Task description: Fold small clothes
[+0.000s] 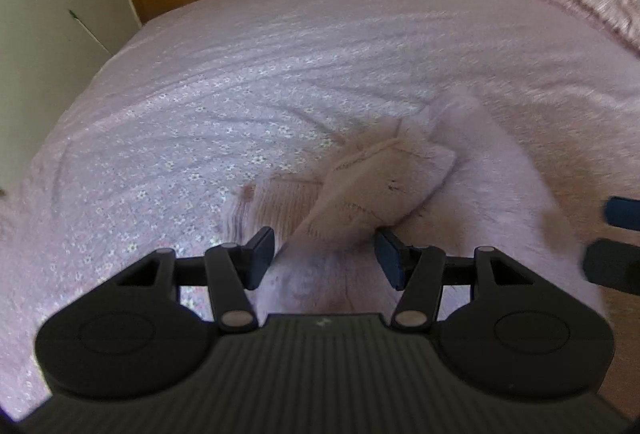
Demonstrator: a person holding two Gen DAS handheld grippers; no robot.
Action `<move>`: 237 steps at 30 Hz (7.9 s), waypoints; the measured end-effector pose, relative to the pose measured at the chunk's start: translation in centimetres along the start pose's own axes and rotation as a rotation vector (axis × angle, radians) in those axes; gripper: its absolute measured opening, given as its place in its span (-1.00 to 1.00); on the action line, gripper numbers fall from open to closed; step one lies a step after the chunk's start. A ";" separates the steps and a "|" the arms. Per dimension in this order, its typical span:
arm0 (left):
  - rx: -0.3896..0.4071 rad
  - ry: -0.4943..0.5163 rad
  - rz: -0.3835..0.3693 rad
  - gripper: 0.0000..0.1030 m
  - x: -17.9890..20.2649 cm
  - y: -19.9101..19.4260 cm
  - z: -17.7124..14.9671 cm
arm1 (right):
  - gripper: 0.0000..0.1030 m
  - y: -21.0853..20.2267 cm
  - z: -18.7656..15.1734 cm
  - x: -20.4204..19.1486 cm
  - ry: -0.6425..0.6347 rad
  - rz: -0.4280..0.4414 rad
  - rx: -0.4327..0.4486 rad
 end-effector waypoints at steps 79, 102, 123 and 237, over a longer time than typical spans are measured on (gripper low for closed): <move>-0.105 -0.432 -0.162 0.07 5.0 -21.0 -14.1 | 0.63 -18.9 -5.9 3.2 0.055 -0.092 -0.241; -0.160 -0.188 0.095 0.62 10.8 -22.4 -20.3 | 1.00 -21.2 -14.3 5.1 -0.198 -0.285 -0.339; -0.162 -0.280 0.133 0.93 9.8 -21.6 -21.3 | 1.00 -21.0 -15.1 4.8 -0.266 -0.317 -0.318; -0.149 -0.256 0.144 0.93 10.2 -22.1 -20.9 | 1.00 -20.9 -15.0 4.9 -0.264 -0.317 -0.314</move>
Point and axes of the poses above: each gripper's, at about its wrist camera, not at the fingertips, and y roughly the way its jaws point, x to its right, z to its top, the point moved 10 cm from there along y, roughly the way its jaws point, and after that the axes turned 12 degrees about x, right-handed, at the moved point
